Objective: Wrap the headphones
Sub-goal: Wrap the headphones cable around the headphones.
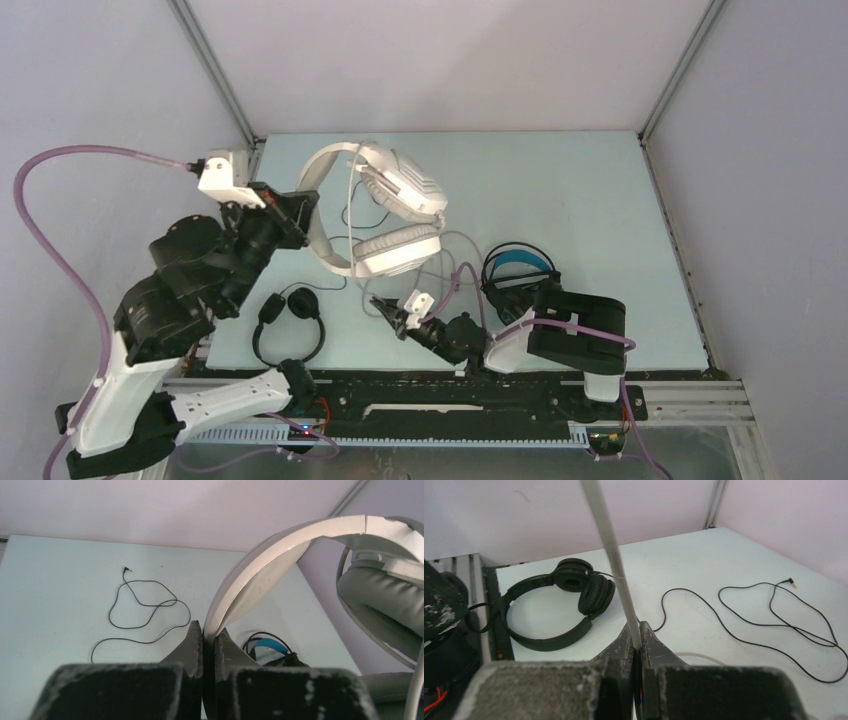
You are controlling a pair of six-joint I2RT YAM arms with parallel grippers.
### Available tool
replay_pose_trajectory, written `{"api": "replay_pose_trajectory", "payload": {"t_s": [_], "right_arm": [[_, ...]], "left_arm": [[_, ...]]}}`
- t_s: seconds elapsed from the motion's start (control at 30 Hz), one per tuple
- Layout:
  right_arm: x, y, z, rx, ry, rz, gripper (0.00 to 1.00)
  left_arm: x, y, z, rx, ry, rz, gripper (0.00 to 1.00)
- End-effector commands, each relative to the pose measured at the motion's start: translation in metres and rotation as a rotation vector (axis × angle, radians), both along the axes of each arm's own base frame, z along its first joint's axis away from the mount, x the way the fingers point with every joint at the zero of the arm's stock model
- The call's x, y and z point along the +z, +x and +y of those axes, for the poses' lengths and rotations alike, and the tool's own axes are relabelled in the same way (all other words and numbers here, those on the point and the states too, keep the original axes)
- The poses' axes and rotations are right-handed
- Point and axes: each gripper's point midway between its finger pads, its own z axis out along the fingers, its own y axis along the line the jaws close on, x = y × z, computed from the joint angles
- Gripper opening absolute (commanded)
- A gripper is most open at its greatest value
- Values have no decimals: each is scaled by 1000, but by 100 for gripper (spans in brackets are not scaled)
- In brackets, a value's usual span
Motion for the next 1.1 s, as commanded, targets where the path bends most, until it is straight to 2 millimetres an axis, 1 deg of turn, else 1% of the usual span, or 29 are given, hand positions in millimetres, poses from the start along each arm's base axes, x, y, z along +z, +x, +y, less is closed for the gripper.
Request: {"api": "replay_pose_trajectory", "payload": {"t_s": [0.0,0.1,0.2,0.33,0.43,0.47,0.53,0.67,0.73,0.77,0.83,0.93,0.97,1.07], "right_arm": [[13,20,-16,-76,67,16,0],[20,27,-21,-93,79,9,0],[30,38,-31,-112,99,20,0],[38,49,-39,-60,76,79,0],[45,55,-46,-15,79,148,0],[53,57,-51,-12,80,157,0],[60,59,-60,-16,66,170,0],[76,55,-76,3,47,205,0],[84,55,-85,4,37,246,0],[90,51,-88,25,30,262,0],[98,49,-98,32,23,296,0],[107,42,-111,59,-2,353,0],[106,36,-114,73,-25,372,0],[112,26,-121,96,-60,401,0]], "left_arm": [[57,-32,12,-105,-257,-96,0],[52,-49,-3,-240,-265,-94,0],[38,-60,-16,-337,-215,-63,0],[17,-60,-14,-343,-103,-37,0],[5,-60,-14,-358,-17,-40,0],[1,-60,-15,-367,8,-45,0],[-6,-59,-16,-378,52,-65,0],[-30,-53,-24,-419,199,-88,0],[-43,-46,-28,-424,292,-103,0],[-50,-42,-29,-428,344,-112,0],[-59,-34,-29,-417,435,-127,0],[-69,-30,-34,-451,538,-147,0],[-71,-29,-36,-465,562,-154,0],[-79,-29,-43,-520,636,-184,0]]}}
